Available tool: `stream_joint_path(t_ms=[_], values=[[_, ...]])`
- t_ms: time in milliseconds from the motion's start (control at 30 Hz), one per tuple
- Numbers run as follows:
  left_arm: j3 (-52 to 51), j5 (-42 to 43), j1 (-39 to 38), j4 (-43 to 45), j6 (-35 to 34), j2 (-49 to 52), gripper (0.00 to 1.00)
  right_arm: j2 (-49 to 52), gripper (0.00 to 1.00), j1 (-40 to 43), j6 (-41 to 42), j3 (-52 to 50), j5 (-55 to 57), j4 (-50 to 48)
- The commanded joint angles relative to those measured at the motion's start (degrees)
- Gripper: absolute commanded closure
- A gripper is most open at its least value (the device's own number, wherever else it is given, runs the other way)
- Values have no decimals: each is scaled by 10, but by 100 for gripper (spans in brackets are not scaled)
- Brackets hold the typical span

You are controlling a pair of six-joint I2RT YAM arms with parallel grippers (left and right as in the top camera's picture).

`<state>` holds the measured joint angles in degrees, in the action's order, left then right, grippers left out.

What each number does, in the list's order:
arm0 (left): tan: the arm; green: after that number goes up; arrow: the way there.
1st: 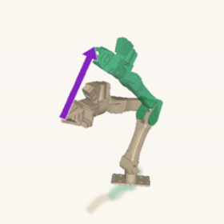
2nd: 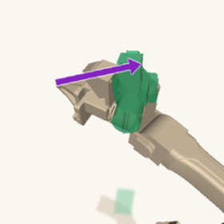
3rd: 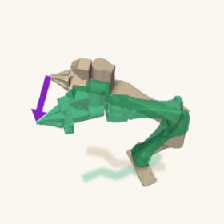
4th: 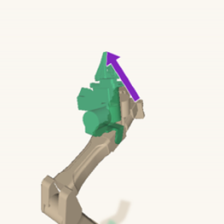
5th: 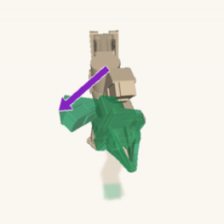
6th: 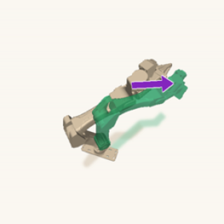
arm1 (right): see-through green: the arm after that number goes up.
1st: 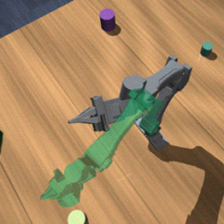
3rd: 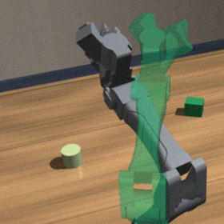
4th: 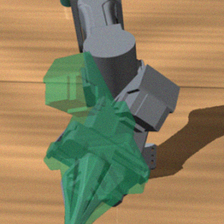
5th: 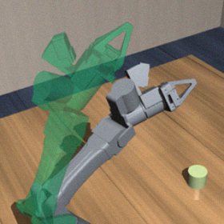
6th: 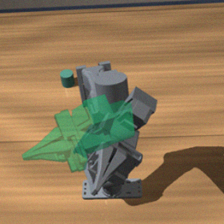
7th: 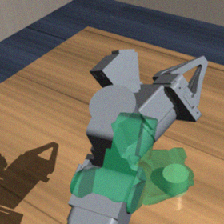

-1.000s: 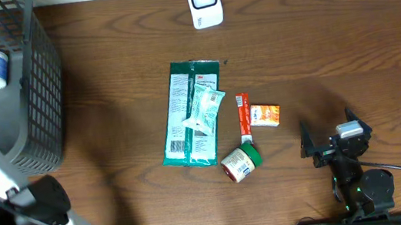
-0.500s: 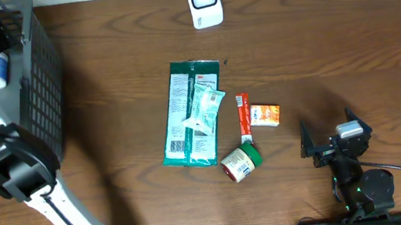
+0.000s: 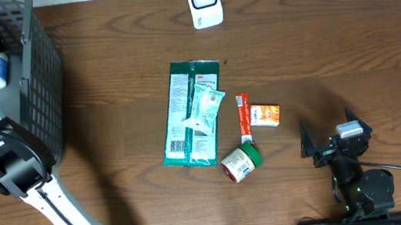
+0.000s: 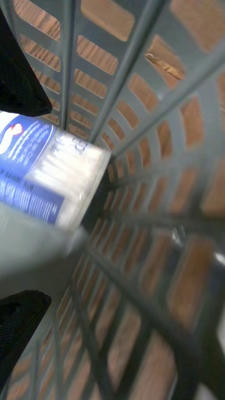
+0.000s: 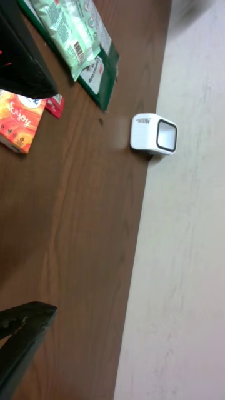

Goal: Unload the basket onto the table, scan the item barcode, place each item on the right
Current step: 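Reach the left gripper into the basket and grasp the cotton-buds tub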

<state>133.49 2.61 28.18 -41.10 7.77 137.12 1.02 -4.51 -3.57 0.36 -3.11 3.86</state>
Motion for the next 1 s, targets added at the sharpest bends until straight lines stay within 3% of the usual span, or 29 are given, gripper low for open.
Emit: stream_joint_path(t_ms=[0,967], values=[[-13,-7,17,1,8,41,10,-2,1,5,3,0,1,2],[-14,31,20,2,8,85,14,-2,1,5,3,0,1,2]])
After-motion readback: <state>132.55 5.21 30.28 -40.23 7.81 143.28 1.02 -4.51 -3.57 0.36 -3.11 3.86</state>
